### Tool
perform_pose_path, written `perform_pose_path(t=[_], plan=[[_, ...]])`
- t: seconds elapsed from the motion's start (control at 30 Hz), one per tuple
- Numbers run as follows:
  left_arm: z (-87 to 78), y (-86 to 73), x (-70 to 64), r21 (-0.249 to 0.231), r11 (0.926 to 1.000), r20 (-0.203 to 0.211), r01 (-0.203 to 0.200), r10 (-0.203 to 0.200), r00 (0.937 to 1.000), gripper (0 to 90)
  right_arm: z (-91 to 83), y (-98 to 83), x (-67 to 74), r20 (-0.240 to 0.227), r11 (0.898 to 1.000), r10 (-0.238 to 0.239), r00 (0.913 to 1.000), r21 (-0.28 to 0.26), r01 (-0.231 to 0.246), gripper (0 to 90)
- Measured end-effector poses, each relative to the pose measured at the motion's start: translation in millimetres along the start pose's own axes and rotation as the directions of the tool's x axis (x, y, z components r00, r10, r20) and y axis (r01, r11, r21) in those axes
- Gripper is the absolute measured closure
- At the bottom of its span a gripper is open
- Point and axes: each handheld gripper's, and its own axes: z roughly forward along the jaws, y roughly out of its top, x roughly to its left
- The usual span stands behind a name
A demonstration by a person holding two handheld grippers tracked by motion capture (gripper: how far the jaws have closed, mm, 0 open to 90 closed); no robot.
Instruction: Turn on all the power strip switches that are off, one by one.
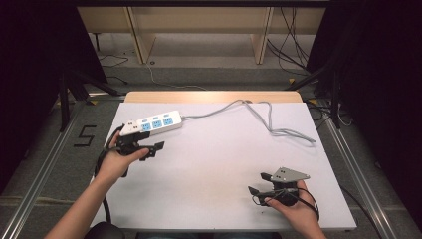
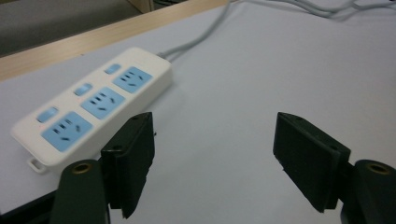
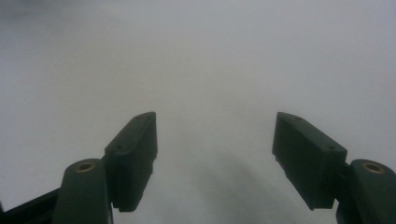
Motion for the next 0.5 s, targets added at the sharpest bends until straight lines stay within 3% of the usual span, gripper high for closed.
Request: perform_pose_path(t=[0.17, 0.3, 0.43, 0.5], plan=[[-8.3, -22.2, -22.6, 0.004, 0.9999, 0.03, -0.01, 0.01, 0.9995, 26.6, 0.6, 0.4, 0.5, -0.001, 1.0, -0.004, 1.0, 0.002, 0.004, 31.8], [-11.8, -29.3, -28.5, -0.009, 0.9999, 0.02, -0.009, 0.009, 0.9998, 26.6, -0.5, 0.7, 0.9, -0.001, 1.0, -0.006, 1.0, -0.001, 0.006, 31.7], [-6.9, -37.1, -36.3, 0.022, 0.9995, 0.031, -0.024, 0.023, 0.9992, 26.3, -0.1, 0.4, -0.5, -0.002, 1.0, -0.006, 1.0, 0.0, 0.006, 31.7], [-3.9, -38.5, -41.4, 0.039, 0.9979, 0.039, -0.053, 0.051, 0.9979, 26.0, -0.2, 0.6, -0.4, -0.002, 1.0, -0.005, 1.0, -0.002, 0.005, 31.7]])
